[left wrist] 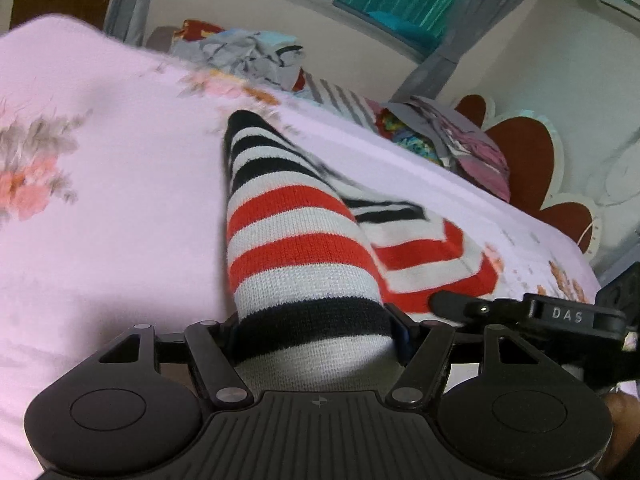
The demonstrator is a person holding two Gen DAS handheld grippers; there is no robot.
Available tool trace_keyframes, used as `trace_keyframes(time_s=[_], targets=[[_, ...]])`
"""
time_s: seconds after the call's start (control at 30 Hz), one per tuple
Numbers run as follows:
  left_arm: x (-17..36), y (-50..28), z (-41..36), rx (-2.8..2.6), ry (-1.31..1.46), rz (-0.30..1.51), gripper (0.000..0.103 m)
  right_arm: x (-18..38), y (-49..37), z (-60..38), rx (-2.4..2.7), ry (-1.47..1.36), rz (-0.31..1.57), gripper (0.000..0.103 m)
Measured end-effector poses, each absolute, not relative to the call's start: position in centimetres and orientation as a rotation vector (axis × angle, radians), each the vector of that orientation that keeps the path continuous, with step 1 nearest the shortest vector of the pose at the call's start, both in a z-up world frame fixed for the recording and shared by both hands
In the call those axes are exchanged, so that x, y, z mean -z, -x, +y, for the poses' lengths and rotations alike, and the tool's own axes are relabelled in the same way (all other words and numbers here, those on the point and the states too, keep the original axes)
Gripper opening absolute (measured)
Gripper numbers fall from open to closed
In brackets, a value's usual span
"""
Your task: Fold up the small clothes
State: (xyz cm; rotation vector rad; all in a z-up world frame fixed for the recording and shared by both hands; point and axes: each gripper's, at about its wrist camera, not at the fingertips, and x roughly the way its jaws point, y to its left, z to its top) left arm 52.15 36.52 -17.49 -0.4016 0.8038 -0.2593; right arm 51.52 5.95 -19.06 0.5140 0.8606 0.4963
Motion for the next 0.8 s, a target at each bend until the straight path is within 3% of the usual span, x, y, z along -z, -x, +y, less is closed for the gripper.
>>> trace_keyframes(time_s=[0.17,0.43,0.63,0.67,0.73,0.8], targets=[[19.1,-52.2,36.5,0.277,0.402,0.778,0.072,19.4,-51.6,5.6,-0.453,-0.489,0.894,0.042],[17.3,-51.5,37.6,0.263,0.437,0.765,0.072,18.0,-51.3,5.5,-0.370,-0.489,0.853,0.059],[17.5,-51.9,38.3,0.241,0.428,0.743,0.072,18.3,-53.8,6.3,-0.325,-0.478,0.837,0.044],[17.7,-52.1,38.3,0.237,0.426,0.742,0.073,18.2,-54.0,6.5,-0.316,-0.470,0.826,0.039],[18.2,-52.3,38.3,0.235,0.411,0.740,0.073,17.9,-54.4,6.9,-0.295,-0.426,0.789,0.019],[18.5,-52.3,38.2,0.233,0.418,0.738,0.076,18.3,-55.1,7.3,-0.292,-0.382,0.801,0.014]])
